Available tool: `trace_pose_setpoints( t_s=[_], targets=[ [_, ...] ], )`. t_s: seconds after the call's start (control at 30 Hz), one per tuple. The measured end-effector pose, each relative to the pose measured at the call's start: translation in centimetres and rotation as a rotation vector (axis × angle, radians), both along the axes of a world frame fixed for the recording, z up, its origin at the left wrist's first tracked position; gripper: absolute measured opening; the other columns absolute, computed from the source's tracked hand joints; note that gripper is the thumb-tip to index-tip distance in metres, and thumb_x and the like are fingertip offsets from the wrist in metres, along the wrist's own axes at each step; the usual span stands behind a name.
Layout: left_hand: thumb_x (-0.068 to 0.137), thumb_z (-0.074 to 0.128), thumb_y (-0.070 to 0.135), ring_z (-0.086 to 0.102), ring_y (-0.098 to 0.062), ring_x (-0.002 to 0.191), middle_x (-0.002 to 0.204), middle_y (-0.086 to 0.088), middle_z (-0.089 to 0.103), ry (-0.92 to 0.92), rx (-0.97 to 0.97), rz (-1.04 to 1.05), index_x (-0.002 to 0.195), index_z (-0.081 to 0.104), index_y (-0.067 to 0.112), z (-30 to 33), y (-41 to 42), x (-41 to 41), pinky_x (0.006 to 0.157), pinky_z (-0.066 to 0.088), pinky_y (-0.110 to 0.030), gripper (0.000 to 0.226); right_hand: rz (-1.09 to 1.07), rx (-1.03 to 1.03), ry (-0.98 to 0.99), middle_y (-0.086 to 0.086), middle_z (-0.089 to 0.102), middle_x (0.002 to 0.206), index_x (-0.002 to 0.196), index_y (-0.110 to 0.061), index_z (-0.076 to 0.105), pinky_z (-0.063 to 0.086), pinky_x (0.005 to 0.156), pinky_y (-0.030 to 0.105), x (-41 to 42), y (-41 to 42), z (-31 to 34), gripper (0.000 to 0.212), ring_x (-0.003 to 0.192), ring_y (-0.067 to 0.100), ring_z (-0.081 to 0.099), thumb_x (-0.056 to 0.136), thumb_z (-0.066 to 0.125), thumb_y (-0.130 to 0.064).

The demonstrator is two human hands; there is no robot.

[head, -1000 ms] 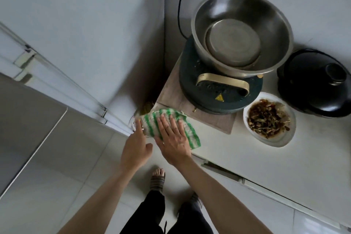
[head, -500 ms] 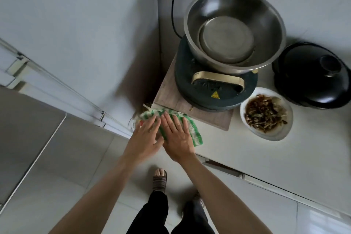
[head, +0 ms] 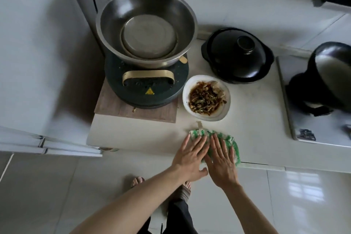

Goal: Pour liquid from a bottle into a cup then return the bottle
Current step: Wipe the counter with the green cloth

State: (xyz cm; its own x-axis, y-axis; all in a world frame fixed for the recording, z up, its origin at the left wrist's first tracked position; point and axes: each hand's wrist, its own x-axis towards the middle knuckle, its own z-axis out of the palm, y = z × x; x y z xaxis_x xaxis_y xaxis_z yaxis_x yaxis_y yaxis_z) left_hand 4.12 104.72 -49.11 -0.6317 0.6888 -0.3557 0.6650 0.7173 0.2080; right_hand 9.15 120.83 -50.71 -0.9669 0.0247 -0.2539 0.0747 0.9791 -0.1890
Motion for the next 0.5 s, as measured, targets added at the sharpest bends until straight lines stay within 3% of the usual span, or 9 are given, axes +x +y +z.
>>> trace_pose_setpoints(
  t_s=[0.1,0.23,0.33,0.5],
  targets=[
    [0.088,0.025,0.068,-0.017,-0.023,0.153,0.166,-0.008,-0.015,0.041,-0.029,-0.042,0.158,-0.003,0.013,-0.5,1.4,-0.8,0.120,-0.008,-0.057,0.093,-0.081,-0.045,0.023,-0.007,-0.001,0.167,0.159,-0.028,0.001,-0.013,0.122,0.043,0.0,0.4,-0.3,0.065,0.148,0.002,-0.025,0.100,0.016,-0.053],
    [0.088,0.033,0.062,-0.015,-0.021,0.153,0.166,-0.007,-0.013,0.049,0.033,0.037,0.157,-0.006,0.012,-0.2,0.1,0.1,0.122,-0.005,-0.057,0.094,-0.138,-0.021,-0.016,-0.002,-0.010,0.168,0.159,-0.027,-0.007,-0.007,0.123,0.053,-0.3,-1.4,-0.9,0.066,0.153,0.016,-0.019,0.101,0.013,-0.050],
    [0.081,0.047,0.057,-0.006,-0.022,0.154,0.167,-0.007,-0.004,0.090,0.096,0.222,0.158,0.002,0.011,0.0,-3.9,2.1,0.122,-0.002,-0.055,0.101,0.066,-0.049,0.009,0.000,-0.010,0.167,0.158,-0.026,-0.012,-0.004,0.123,0.054,-0.7,-5.0,-0.6,0.066,0.154,0.021,-0.016,0.103,0.019,-0.044],
    [0.068,0.066,0.053,0.012,-0.025,0.154,0.166,-0.012,0.012,0.125,0.003,0.529,0.157,0.018,0.006,-0.4,-15.2,5.1,0.122,0.015,-0.055,0.111,0.361,-0.170,-0.005,-0.001,0.005,0.168,0.160,-0.019,0.014,-0.003,0.123,0.050,-2.9,-16.6,-0.2,0.061,0.154,0.027,0.001,0.105,0.025,-0.045]
  ],
)
